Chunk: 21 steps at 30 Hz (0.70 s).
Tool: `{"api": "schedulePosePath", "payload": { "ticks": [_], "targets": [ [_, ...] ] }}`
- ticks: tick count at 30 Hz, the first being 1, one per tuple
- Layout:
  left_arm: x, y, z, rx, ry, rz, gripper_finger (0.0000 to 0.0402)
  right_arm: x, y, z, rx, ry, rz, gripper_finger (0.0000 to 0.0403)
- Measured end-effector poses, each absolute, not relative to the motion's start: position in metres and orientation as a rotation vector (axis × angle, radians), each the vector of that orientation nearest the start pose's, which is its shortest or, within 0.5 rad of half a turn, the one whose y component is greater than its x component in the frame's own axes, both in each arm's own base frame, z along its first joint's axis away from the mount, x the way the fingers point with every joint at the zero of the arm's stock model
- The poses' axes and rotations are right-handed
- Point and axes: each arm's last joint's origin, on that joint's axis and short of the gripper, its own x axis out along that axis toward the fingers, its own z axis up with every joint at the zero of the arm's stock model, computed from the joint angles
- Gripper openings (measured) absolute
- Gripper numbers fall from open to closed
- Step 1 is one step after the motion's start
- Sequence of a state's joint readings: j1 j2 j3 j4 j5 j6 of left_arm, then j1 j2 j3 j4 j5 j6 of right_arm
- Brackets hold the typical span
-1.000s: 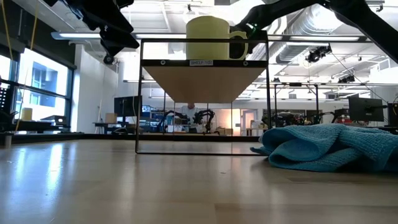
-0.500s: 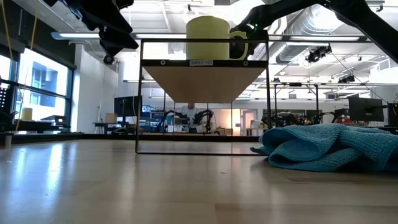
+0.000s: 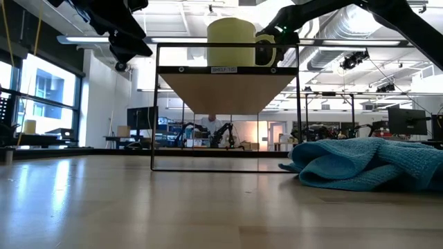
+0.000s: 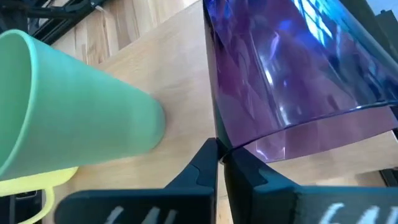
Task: Stack small to large cups/mugs on shelf
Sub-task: Put the violet cup on the shelf
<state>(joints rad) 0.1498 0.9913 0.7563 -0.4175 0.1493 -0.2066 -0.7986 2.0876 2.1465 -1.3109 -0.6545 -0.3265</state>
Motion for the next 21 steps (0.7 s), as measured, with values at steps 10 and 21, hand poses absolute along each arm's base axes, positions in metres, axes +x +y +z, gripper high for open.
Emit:
{"api": "schedulePosePath", "payload": {
  "ticks": [10,21],
  "targets": [
    [0.203,0.026,0.268,-0.296,0.639,0.067,0.0184,0.301,-0.267,0.369,0.437,0.979,-0.025,0.0],
    [0.204,0.026,0.269,-0.293,0.618,0.065,0.0184,0.3,-0.244,0.374,0.414,1.102,-0.091,0.0]
  ]
}}
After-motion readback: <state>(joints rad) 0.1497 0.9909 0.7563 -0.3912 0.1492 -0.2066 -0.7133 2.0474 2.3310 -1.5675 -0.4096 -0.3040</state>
